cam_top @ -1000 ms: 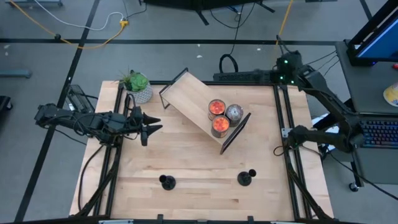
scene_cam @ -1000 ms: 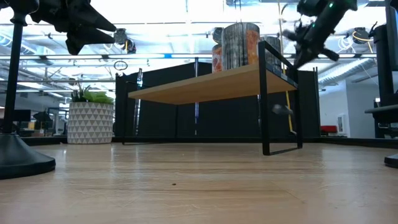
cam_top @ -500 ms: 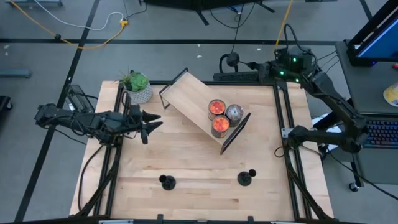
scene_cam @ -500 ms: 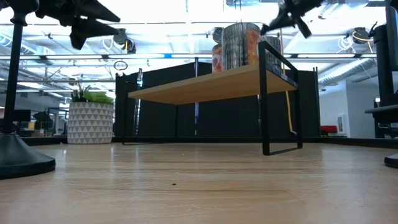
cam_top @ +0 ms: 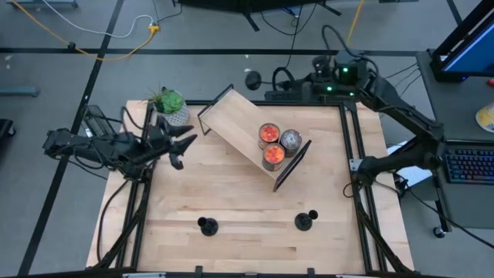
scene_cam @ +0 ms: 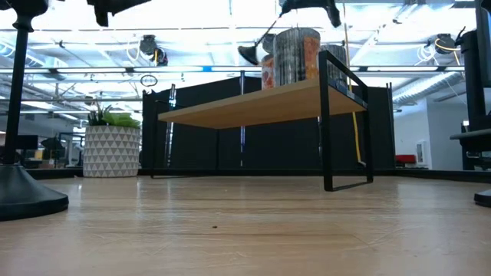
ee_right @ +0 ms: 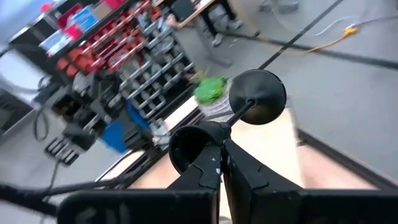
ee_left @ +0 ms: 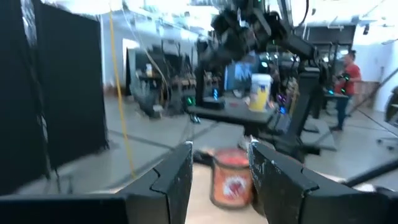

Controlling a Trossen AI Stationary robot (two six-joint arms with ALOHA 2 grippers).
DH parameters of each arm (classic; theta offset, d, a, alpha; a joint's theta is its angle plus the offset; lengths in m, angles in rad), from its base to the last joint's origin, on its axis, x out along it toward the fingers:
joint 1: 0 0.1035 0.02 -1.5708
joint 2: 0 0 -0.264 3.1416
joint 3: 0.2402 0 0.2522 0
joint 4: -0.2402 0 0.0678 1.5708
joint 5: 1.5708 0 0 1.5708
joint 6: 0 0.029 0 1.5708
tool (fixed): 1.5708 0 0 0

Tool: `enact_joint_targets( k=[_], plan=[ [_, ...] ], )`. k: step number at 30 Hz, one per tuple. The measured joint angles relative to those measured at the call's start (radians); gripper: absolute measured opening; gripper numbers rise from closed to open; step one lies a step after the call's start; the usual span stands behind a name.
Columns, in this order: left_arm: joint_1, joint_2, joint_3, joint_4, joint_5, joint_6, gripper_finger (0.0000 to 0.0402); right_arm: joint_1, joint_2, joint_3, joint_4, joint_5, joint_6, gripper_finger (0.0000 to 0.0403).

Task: Pick & Place candle stick holders
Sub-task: Put the top black candle holder on the shelf

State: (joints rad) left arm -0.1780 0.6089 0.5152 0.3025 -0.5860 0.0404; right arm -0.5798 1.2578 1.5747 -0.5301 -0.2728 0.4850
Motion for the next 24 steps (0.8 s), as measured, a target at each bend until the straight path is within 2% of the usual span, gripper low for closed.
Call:
enact_joint_targets(
  k=[4,8,15,24],
  plan=[
    [0.0,0.023,0.0,0.076,-0.029,0.085,0.0164,0.051,0.06,0.043,0.01,-0.024,0.0,0.0],
    [0.0,0.083,0.049,0.051,-0.06,0.124,0.0168,0.092,0.114,0.072,0.027,-0.063,0.006,0.0],
    [0.009,0.251,0.285,-0.203,-0.123,0.175,0.0204,0.136,0.185,0.089,0.063,-0.123,0.027,0.0],
    [0.08,0.473,0.601,-0.515,-0.096,0.175,0.0225,0.185,0.232,0.089,0.153,-0.192,0.053,0.0]
  ],
)
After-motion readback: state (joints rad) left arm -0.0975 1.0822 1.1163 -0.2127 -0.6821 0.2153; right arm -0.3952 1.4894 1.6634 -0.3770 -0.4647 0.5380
